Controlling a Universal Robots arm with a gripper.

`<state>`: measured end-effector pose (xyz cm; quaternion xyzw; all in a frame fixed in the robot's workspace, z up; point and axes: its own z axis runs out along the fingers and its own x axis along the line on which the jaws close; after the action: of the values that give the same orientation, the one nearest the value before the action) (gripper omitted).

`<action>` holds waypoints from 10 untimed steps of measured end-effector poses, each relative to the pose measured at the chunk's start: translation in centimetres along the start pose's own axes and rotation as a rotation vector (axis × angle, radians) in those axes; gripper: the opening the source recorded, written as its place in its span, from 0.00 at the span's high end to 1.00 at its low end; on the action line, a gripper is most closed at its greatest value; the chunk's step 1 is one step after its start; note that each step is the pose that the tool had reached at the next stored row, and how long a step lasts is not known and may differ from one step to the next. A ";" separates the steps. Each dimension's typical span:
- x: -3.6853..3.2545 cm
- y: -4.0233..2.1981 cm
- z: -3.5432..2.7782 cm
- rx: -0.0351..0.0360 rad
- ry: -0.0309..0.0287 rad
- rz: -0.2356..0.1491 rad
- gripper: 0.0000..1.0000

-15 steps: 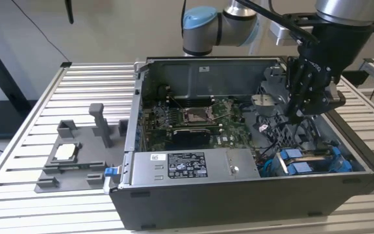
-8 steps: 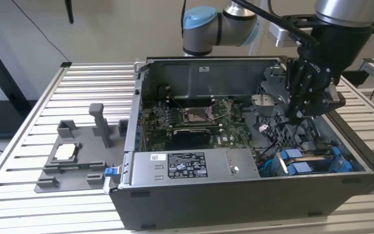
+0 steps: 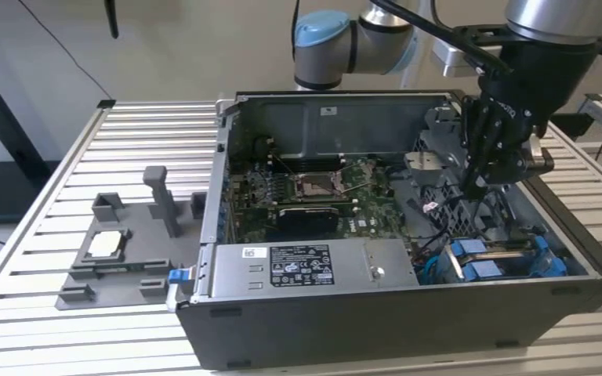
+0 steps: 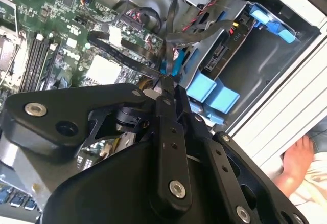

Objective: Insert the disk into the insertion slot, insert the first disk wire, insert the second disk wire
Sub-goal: 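Insert the second disk wire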

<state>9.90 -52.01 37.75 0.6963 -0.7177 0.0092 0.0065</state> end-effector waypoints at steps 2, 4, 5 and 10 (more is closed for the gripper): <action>0.00 0.00 0.00 0.0001 0.0001 0.000 0.82; 0.00 0.00 0.00 0.0002 0.0001 0.000 0.84; 0.00 0.00 0.01 0.0003 0.0001 0.000 0.84; 0.14 -0.04 0.03 -0.0003 -0.0001 0.000 0.84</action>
<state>9.94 -52.16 37.72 0.6963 -0.7177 0.0090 0.0066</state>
